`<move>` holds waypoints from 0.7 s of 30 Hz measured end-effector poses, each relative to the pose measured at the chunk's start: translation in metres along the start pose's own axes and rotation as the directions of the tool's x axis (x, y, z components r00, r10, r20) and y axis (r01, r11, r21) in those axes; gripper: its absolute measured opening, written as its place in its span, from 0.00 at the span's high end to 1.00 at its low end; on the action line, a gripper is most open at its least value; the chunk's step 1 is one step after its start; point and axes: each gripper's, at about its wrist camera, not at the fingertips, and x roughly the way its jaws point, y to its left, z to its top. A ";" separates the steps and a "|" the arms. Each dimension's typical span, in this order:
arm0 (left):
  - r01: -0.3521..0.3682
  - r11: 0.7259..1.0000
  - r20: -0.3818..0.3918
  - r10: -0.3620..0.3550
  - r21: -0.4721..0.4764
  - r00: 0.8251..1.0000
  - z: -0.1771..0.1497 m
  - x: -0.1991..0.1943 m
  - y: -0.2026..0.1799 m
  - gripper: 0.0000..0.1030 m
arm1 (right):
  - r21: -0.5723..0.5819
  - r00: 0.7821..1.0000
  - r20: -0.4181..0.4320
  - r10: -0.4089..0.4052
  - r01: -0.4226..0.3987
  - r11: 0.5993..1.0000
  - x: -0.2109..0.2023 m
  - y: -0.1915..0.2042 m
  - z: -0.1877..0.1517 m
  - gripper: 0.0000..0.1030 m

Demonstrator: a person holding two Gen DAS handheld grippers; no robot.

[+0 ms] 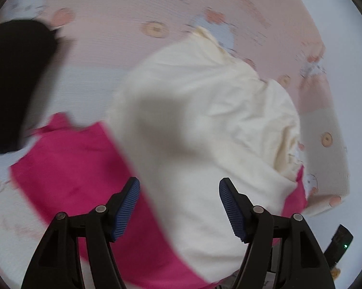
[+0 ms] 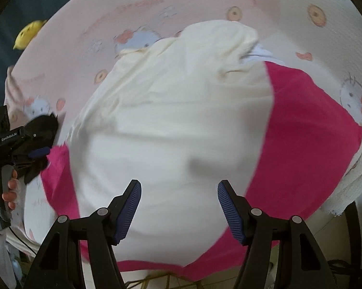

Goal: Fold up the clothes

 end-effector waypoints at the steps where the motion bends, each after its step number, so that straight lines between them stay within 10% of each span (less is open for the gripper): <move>1: -0.005 1.000 0.002 0.005 -0.017 1.000 -0.003 -0.005 0.012 0.36 | -0.010 1.000 0.004 0.002 -0.002 1.000 -0.002 0.009 -0.001 0.36; 10: -0.032 0.990 0.117 0.048 -0.134 0.992 -0.054 -0.046 0.090 0.36 | -0.006 0.998 0.024 0.064 -0.064 0.998 -0.009 0.073 -0.014 0.36; 21: 0.029 0.963 0.100 -0.002 -0.269 0.995 -0.084 -0.030 0.146 0.36 | -0.416 0.996 0.018 -0.084 0.083 0.905 0.004 0.174 -0.063 0.36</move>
